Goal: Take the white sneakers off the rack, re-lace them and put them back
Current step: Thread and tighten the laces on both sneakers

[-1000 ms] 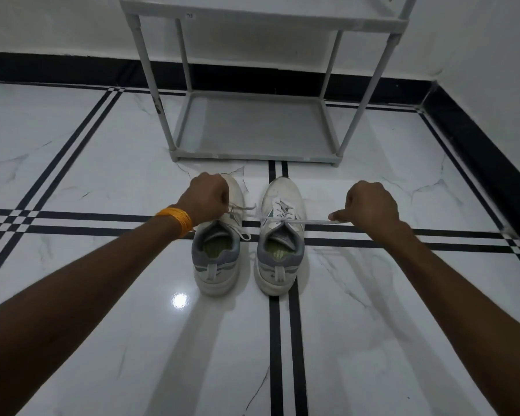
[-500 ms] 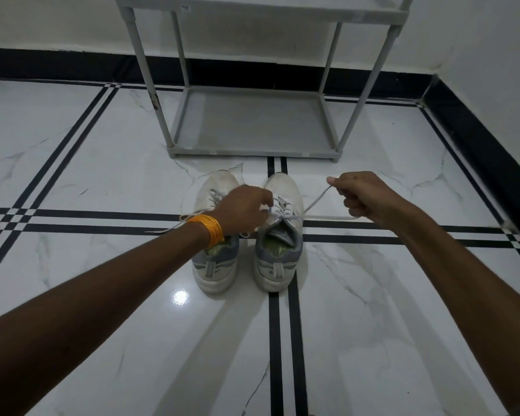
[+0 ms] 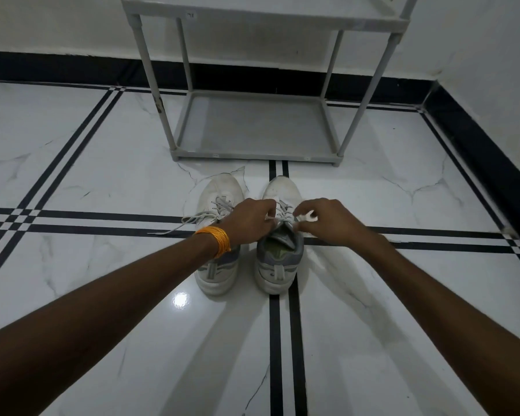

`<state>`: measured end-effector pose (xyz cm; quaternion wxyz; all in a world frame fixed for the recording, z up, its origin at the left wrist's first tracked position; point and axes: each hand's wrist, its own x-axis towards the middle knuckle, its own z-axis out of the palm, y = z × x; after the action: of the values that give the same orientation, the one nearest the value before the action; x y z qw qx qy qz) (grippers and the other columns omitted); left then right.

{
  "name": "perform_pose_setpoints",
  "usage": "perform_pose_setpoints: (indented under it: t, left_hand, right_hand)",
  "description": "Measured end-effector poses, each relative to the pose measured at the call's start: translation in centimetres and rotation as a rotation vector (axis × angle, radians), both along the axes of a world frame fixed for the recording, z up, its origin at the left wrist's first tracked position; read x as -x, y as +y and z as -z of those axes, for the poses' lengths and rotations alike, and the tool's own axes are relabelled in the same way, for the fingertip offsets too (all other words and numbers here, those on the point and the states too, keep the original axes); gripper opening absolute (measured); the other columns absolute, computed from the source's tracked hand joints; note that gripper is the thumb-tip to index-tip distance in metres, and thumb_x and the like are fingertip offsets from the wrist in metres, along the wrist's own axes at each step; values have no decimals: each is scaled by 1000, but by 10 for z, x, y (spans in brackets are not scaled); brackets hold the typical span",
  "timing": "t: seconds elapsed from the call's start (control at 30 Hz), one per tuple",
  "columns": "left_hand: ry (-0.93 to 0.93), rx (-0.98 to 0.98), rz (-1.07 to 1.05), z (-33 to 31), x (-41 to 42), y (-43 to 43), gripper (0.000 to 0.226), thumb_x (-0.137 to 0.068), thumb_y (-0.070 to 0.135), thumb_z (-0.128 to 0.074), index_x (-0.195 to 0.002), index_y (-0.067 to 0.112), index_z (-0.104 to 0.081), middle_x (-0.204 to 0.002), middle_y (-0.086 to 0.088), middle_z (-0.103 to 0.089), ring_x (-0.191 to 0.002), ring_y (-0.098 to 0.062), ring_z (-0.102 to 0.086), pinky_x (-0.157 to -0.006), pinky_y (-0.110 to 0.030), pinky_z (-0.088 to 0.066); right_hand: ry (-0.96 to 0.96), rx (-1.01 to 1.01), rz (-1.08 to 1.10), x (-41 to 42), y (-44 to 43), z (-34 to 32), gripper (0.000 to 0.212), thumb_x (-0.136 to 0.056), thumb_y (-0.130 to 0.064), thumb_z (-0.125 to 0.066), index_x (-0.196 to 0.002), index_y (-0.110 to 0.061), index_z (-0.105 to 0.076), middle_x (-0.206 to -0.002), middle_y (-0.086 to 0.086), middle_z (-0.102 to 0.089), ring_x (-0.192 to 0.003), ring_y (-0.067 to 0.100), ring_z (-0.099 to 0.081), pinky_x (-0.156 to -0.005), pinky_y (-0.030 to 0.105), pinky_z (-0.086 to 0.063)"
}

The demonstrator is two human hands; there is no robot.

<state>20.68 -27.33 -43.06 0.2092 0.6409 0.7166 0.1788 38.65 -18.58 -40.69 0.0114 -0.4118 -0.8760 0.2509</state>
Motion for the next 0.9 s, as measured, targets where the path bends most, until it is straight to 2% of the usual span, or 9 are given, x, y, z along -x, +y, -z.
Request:
perform_pose_setpoints:
  t: [0.1,0.2,0.33,0.4,0.47,0.57,0.73,0.9]
  left_hand:
    - [-46,19,-22,0,-1,0,13,-91,29,-59,-89,18,-52,-79,-6,-62,-72,-23,-58,-57,-27,-37]
    - [-119,-1,-50,-4,0,-1,21,-91,31,-60,-89,9,-61,-79,-8,-63,-74,-25,-60,-63,-30,-44]
    - [-168,-19,-118,-5,-2,-2,23,-92,29,-60,-83,8,-64,-80,-10,-65,-70,-21,-56,-62,-27,-41]
    - [-102,0,-113,-7,-4,1,19,-91,24,-60,-81,8,-62,-80,-10,-65,-72,-23,-56,-67,-30,-43]
    - [3,36,-81,-8,-4,3,17,-90,17,-57,-74,9,-56,-81,-16,-67,-72,-27,-55,-63,-31,-39]
    - [65,77,-52,-9,-2,3,16,-86,10,-56,-71,11,-50,-83,-18,-67,-71,-25,-49,-62,-28,-31]
    - [65,104,-57,-10,4,1,16,-88,13,-58,-73,12,-52,-76,-7,-55,-74,-23,-50,-65,-27,-34]
    - [64,134,-59,-8,5,0,16,-88,16,-58,-74,12,-52,-77,-8,-56,-75,-23,-50,-51,-21,-27]
  right_hand:
    - [127,46,33,4,-16,13,10,-78,-25,-76,-81,-16,-71,-86,3,-73,-76,18,-67,-69,33,-54]
    - [232,47,101,0,-15,16,15,-81,-19,-75,-70,-11,-69,-71,5,-72,-64,18,-67,-57,26,-50]
    - [152,-131,39,1,-14,17,7,-86,-15,-66,-80,-15,-70,-72,6,-72,-68,23,-66,-65,32,-49]
    - [84,-243,12,2,-18,20,9,-84,-14,-62,-85,-18,-70,-75,8,-73,-72,27,-65,-64,32,-46]
    - [32,-302,0,2,-19,23,10,-80,-14,-63,-88,-16,-69,-79,9,-73,-74,30,-64,-64,33,-47]
    - [12,-298,19,1,-18,26,11,-82,-12,-61,-89,-14,-69,-82,10,-73,-76,31,-64,-66,35,-50]
    - [34,-261,40,0,-16,30,11,-84,-10,-60,-86,-15,-69,-78,11,-72,-73,31,-63,-62,31,-43]
    - [64,-183,92,5,-12,31,10,-85,-13,-61,-84,-16,-70,-74,8,-70,-70,28,-63,-64,33,-48]
